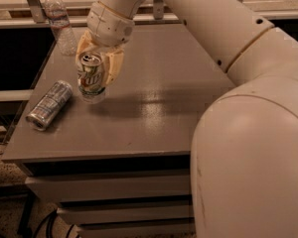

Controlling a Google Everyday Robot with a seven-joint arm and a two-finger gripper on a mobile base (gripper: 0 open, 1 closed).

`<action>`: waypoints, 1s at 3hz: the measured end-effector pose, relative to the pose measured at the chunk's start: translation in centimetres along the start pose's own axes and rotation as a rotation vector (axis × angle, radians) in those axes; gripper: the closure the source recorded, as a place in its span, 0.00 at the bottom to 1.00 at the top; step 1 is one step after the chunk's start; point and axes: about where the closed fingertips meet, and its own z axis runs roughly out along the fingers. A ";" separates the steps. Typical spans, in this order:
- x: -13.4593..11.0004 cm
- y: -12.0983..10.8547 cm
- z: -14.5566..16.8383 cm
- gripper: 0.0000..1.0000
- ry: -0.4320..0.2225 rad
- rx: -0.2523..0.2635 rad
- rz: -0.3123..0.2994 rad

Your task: Move 7up can near redbull can

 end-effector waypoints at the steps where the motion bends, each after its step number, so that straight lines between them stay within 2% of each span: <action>1: -0.5 -0.9 0.7 1.00 0.005 -0.021 -0.002; 3: -0.9 -2.0 2.2 1.00 0.007 -0.062 0.020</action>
Offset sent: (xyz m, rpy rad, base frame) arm -0.0187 0.0099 -0.0085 -0.1492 0.0857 0.0489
